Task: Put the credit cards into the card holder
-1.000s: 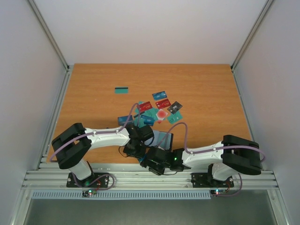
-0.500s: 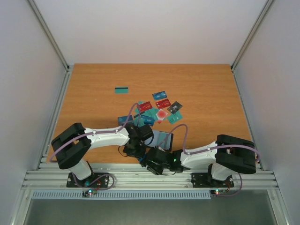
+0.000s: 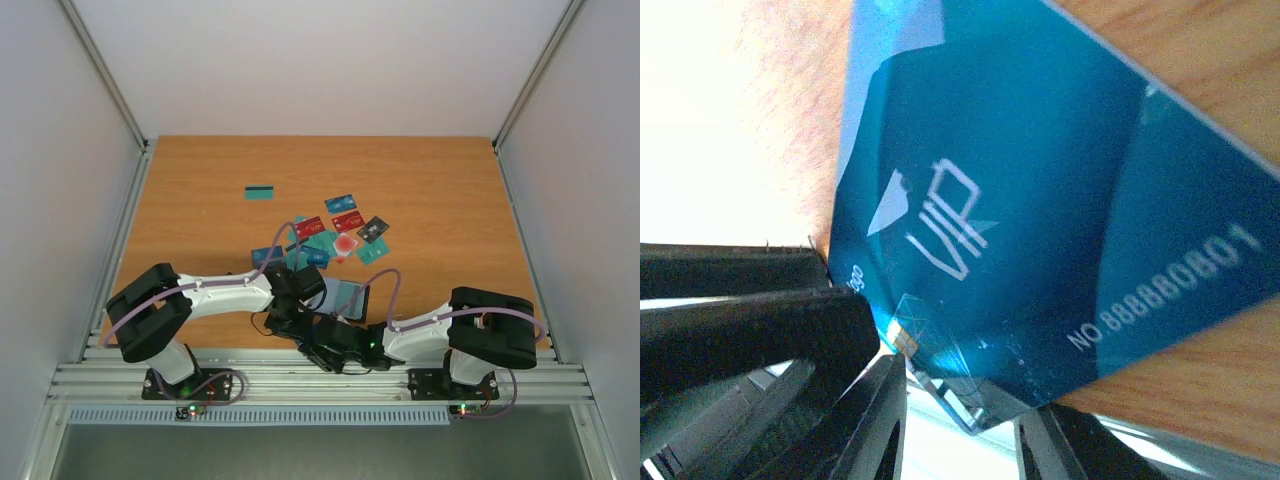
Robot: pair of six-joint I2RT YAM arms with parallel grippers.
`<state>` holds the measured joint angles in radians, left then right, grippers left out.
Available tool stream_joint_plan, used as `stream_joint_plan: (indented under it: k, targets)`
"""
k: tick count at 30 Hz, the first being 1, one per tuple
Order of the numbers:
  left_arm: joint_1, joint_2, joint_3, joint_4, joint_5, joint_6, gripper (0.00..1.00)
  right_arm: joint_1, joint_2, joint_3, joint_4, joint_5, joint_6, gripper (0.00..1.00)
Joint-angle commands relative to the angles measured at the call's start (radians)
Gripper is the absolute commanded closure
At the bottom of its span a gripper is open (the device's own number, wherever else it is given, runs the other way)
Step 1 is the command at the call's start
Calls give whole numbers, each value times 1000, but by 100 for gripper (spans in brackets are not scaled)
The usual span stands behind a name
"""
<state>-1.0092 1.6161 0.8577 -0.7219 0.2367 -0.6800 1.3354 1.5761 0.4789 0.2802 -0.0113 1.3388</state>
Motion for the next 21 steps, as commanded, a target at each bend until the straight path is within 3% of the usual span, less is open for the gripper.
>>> stream_joint_plan:
  k: [1, 14, 21]
  targets:
    - [-11, 71, -88, 75, 48, 11, 73, -1, 3, -17, -11, 56, 9, 71]
    - [-11, 58, -83, 88, 79, -2, 73, -8, -101, -3, -121, 68, -19, 89]
    - [-7, -25, -32, -7, 27, -13, 73, -8, -137, -9, -146, 50, -29, 99]
